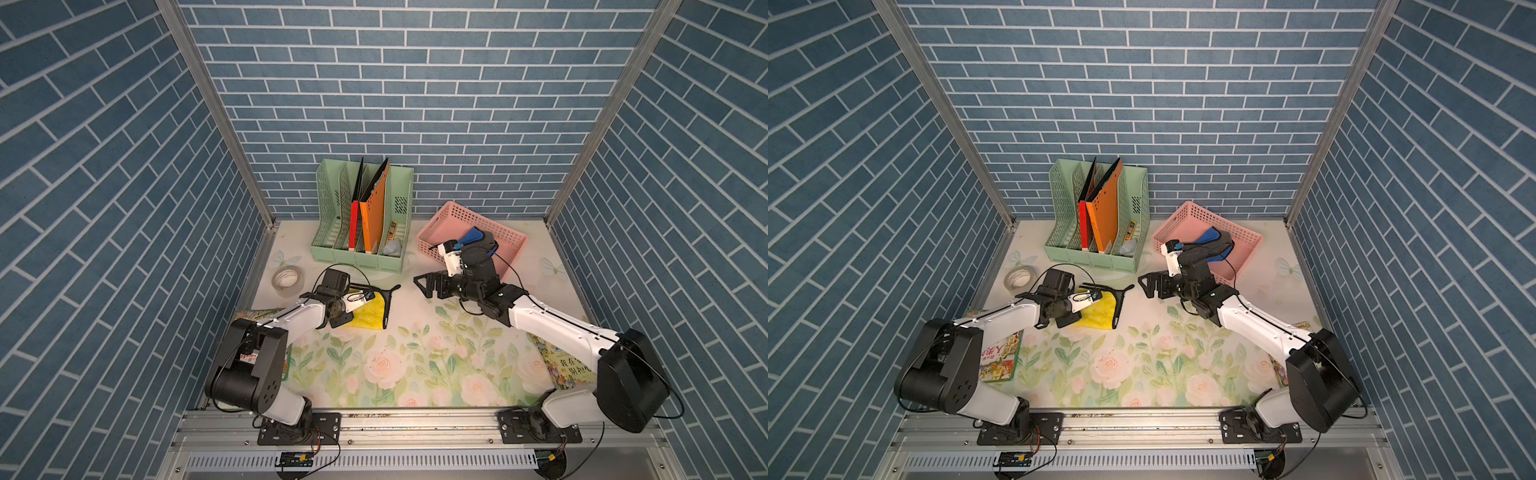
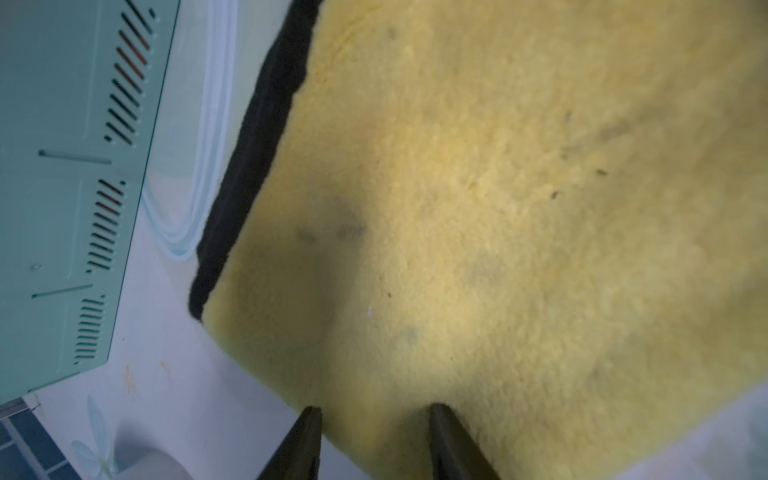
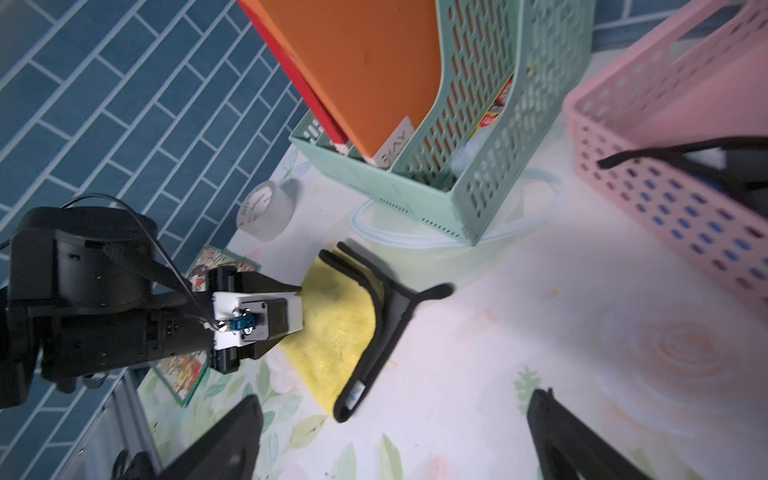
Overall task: Fold the square dishcloth
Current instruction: Move the cleaning item to the center of the board.
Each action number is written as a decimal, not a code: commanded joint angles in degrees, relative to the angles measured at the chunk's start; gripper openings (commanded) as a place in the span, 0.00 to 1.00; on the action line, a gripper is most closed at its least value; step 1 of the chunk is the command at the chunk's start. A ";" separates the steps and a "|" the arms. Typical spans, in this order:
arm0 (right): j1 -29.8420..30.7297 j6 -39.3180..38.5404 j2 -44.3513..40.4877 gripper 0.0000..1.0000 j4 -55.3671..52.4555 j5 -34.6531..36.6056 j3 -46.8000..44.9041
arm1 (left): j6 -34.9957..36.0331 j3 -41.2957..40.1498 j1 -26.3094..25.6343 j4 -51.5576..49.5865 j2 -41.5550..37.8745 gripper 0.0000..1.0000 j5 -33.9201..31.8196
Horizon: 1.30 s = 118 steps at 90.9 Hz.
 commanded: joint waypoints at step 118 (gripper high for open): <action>-21.10 -4.74 3.30 0.99 -23.16 25.13 12.55 | -1.81 11.86 5.93 -5.20 12.14 0.47 -1.23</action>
